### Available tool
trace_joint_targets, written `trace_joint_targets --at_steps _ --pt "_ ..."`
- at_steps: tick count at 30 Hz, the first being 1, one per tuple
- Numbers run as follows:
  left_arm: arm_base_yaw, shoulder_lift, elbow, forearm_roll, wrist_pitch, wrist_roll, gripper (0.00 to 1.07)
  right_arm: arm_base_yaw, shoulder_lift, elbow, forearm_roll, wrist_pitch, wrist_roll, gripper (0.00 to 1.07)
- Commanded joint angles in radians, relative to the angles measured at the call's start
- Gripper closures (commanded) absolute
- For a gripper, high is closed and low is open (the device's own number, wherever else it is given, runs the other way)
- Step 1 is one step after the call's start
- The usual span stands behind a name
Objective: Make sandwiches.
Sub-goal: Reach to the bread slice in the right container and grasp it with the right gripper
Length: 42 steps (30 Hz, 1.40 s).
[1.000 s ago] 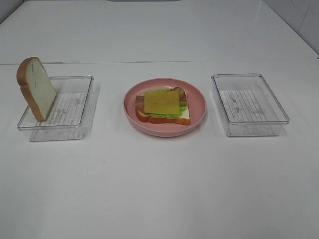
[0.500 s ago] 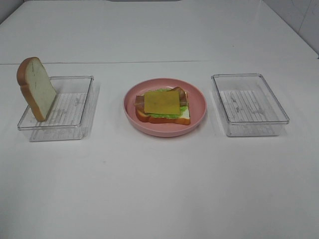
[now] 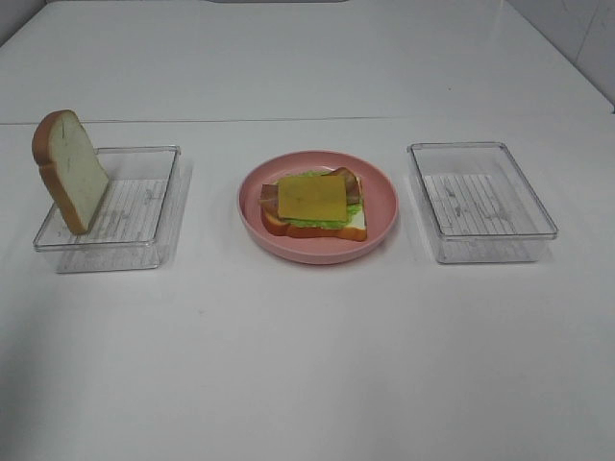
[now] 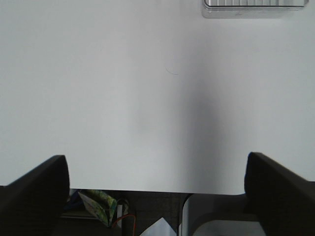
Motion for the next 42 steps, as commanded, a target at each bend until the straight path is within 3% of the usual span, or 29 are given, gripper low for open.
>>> trace_joint_targets --at_steps 1,9,21,23,26,29,42 --pt "0.003 0.143 -0.090 0.022 0.058 -0.005 0.18 -0.001 -0.023 0.003 0.000 -0.010 -0.010 0.09" --pt "0.003 0.299 -0.254 0.022 0.058 0.000 0.18 -0.001 -0.023 0.003 0.000 -0.010 -0.010 0.09" --pt "0.003 0.601 -0.587 0.000 0.058 0.010 0.18 -0.001 -0.023 0.003 0.000 -0.010 -0.010 0.09" --pt "0.001 0.717 -0.703 -0.024 0.058 0.028 0.18 -0.001 -0.023 0.003 0.000 -0.010 -0.010 0.09" --pt "0.001 0.806 -0.770 -0.065 0.058 0.029 0.18 -0.001 -0.023 0.003 0.000 -0.010 -0.010 0.09" --pt "-0.017 0.875 -0.819 -0.097 0.059 0.030 0.18 -0.001 -0.023 0.003 0.000 -0.010 -0.010 0.09" --pt "-0.127 1.142 -0.997 -0.078 0.058 -0.017 0.18 -0.001 -0.021 0.003 0.000 -0.010 -0.010 0.09"
